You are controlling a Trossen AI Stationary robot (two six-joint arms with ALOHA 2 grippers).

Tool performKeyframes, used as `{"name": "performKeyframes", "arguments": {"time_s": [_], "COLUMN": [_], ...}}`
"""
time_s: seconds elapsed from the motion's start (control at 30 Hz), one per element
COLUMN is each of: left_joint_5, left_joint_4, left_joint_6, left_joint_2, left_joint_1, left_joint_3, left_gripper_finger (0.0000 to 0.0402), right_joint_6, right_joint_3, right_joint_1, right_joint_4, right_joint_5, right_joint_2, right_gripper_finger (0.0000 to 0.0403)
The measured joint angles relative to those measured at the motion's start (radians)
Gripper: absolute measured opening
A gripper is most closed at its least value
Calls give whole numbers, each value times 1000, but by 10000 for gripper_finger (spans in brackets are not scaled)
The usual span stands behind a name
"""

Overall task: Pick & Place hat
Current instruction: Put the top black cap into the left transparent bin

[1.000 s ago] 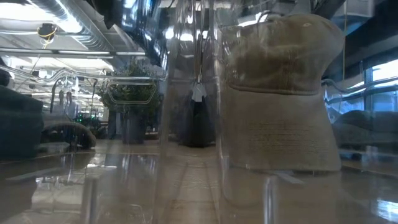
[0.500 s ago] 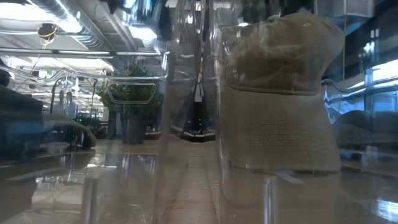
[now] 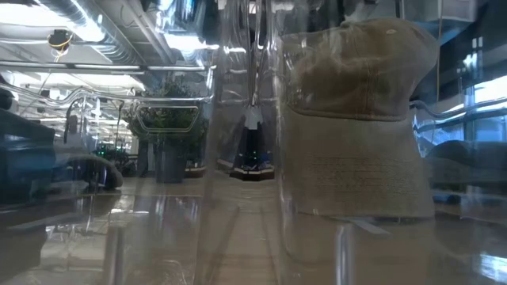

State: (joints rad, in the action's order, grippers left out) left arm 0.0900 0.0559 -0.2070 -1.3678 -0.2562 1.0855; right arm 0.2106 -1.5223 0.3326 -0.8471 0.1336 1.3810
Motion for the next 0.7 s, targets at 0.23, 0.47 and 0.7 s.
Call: {"name": "performKeyframes", "arguments": {"time_s": [0.23, 0.47, 0.7], "left_joint_5": [16, 16, -57], "left_joint_4": [0, 0, 1], "left_joint_6": [-4, -5, -5], "left_joint_2": [0, 0, 1], "left_joint_1": [0, 0, 0], "left_joint_3": [0, 0, -1], "left_gripper_finger": [237, 233, 230], "right_joint_6": [-24, -27, -22], "right_joint_3": [3, 3, 3], "right_joint_1": [-1, -1, -1], "right_joint_4": [-13, -33, 17], "right_joint_5": [48, 62, 62], "right_joint_2": [-1, -1, -1], "right_gripper_finger": [15, 15, 15]}}
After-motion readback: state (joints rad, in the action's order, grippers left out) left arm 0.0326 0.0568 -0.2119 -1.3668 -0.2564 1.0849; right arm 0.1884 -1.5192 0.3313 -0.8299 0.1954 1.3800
